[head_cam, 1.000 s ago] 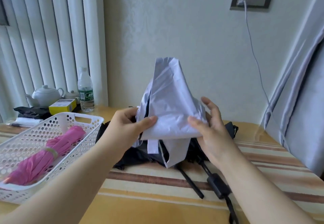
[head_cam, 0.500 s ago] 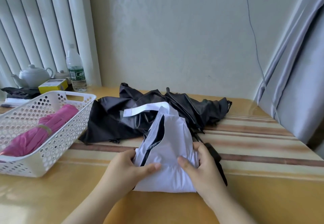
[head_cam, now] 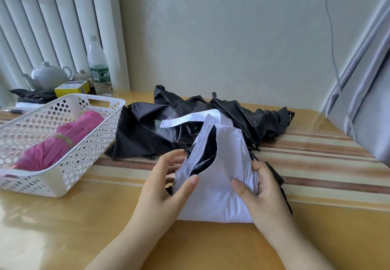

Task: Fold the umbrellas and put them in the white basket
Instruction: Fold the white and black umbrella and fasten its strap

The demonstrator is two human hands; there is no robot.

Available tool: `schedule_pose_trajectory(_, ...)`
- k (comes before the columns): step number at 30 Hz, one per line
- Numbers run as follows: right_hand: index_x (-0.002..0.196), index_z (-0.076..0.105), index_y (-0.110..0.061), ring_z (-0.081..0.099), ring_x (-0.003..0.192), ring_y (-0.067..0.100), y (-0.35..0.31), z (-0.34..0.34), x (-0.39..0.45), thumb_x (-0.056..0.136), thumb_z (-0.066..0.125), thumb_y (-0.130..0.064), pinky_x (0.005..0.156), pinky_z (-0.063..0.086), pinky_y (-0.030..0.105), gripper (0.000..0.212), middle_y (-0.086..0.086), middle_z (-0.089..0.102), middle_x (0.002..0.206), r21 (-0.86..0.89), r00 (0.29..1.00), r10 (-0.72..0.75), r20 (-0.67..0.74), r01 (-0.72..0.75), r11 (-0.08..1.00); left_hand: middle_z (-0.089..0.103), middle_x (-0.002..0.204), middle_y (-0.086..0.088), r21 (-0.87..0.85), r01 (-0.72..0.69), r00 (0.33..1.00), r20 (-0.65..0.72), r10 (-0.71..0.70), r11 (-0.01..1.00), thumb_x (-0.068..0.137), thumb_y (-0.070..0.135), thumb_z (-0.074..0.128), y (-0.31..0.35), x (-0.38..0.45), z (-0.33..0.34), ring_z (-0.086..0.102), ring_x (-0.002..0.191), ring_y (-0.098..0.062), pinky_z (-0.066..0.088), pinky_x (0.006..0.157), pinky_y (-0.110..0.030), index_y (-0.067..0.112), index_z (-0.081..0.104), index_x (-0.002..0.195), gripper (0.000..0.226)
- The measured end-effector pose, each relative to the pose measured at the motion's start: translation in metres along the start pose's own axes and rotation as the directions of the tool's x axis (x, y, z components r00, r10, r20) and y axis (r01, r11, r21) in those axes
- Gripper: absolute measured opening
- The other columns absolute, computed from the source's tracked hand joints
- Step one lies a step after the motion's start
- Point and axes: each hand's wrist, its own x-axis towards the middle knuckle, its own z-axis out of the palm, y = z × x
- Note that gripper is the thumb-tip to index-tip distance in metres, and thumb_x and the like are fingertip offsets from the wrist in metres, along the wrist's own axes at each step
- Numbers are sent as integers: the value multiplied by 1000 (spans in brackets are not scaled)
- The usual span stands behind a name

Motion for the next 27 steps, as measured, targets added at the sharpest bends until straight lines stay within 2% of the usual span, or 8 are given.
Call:
schedule_pose_trajectory(3, 107, 55, -28, 65, 93, 3, 0, 0, -1, 80, 69, -27, 82, 48, 25, 30, -16, 68, 99, 5, 1000, -5, 10, 5, 1000, 48, 123, 18, 92, -207, 978, 4, 207, 974, 89, 41, 51, -5, 0, 3, 52, 119, -13, 40, 93, -16, 43, 52, 118, 29)
schedule_pose_trajectory(5, 107, 55, -28, 66, 94, 5, 0, 0, -1, 78, 69, -31, 84, 49, 27, 32, -15, 69, 100, 11, 1000, -7, 11, 7, 1000, 49, 119, 18, 90, -244, 970, 34, 242, 966, 93, 34, 48, -7, 0, 2, 53, 115, -12, 38, 91, -12, 36, 58, 110, 20)
schedule_pose_trajectory(9, 109, 55, -30, 65, 99, 6, 2, -1, -2, 73, 69, -38, 90, 50, 32, 40, -13, 68, 104, 18, 1000, -1, 27, 1, 1000, 58, 110, 15, 35, -165, 986, 35, 164, 986, 90, 40, 50, -4, 0, 0, 59, 100, -11, 43, 72, -16, 33, 63, 82, 17)
schedule_pose_trajectory(14, 98, 58, -40, 66, 91, 14, 2, 0, -2, 87, 68, -23, 86, 54, 39, 22, -5, 69, 95, 5, 1000, 15, 19, -16, 1000, 54, 120, 21, 5, -38, 994, 103, 37, 999, 76, 52, 63, -7, -3, -2, 50, 122, -6, 36, 93, -9, 19, 60, 64, 35)
schedule_pose_trajectory(19, 85, 56, -22, 52, 69, 18, 0, 5, -1, 94, 60, -22, 65, 45, 27, 10, 23, 53, 79, 18, 998, 20, -53, -19, 1000, 42, 136, 24, 73, -35, 985, 170, 22, 997, 57, 65, 75, -12, -3, -5, 42, 129, 0, 36, 99, -17, 29, 65, 79, 43)
schedule_pose_trajectory(21, 85, 55, -16, 47, 62, 9, 2, 5, 0, 94, 59, -20, 58, 41, 18, 10, 13, 47, 73, 3, 996, 16, -93, -16, 1000, 52, 120, 23, 106, 18, 987, 157, -34, 994, 55, 65, 74, -10, -3, -7, 51, 113, 1, 42, 90, -19, 36, 57, 82, 44)
schedule_pose_trajectory(23, 86, 56, -18, 49, 61, 8, 4, 4, 3, 93, 59, -18, 60, 42, 21, 8, 7, 54, 72, 38, 990, 31, -139, -26, 999, 60, 97, 17, 124, 35, 987, 150, -53, 992, 59, 61, 77, -4, -5, -8, 57, 87, -5, 47, 76, -20, 40, 50, 88, 44)
schedule_pose_trajectory(27, 86, 60, -23, 57, 74, 17, 8, 0, 9, 93, 61, -18, 71, 45, 36, 9, -2, 62, 74, 148, 972, 116, -204, -87, 985, 63, 104, 32, 96, 14, 995, 95, -23, 995, 68, 55, 78, 0, -6, -7, 57, 102, 11, 39, 83, -4, 39, 57, 109, 48)
